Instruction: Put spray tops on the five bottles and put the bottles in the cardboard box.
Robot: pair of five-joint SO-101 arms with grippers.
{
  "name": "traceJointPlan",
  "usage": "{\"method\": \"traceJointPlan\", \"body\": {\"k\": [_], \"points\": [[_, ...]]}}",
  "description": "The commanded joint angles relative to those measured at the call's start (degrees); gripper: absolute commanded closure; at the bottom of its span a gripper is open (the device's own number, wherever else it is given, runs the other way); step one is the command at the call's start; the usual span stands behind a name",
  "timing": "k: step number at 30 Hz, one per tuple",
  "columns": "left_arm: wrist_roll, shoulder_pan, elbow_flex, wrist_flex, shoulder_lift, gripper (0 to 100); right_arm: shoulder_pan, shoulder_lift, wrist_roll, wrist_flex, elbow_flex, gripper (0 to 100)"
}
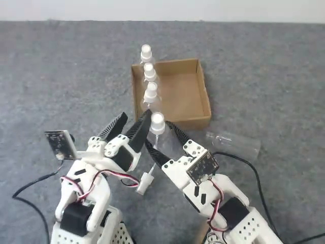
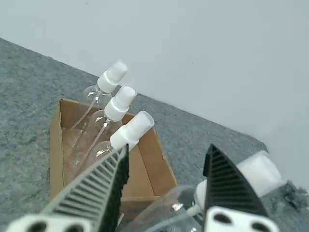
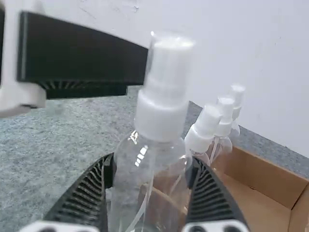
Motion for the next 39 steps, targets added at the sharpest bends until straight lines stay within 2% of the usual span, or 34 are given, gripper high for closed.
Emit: {"method": "traceJointPlan", "body": {"k": [1, 18, 30, 39], "points": [[-1.6, 3.3, -0.6, 1.3, -0.9, 76, -0.1, -1.8, 1.1, 0.1, -0.8, 99.2], [-1.7, 2.5, -5.8, 1.5, -1.0, 76, 0.0, -1.7, 1.3, 0.1, -0.4, 99.2], [-1.6, -14.8, -4.2, 1.7, -1.0, 77, 0.0, -1.7, 1.3, 0.2, -0.4, 99.2], [-1.6, -20.9, 2.9, 1.2, -1.0, 99, 2.1, -1.7, 1.2, 0.2, -0.5, 99.2]]}}
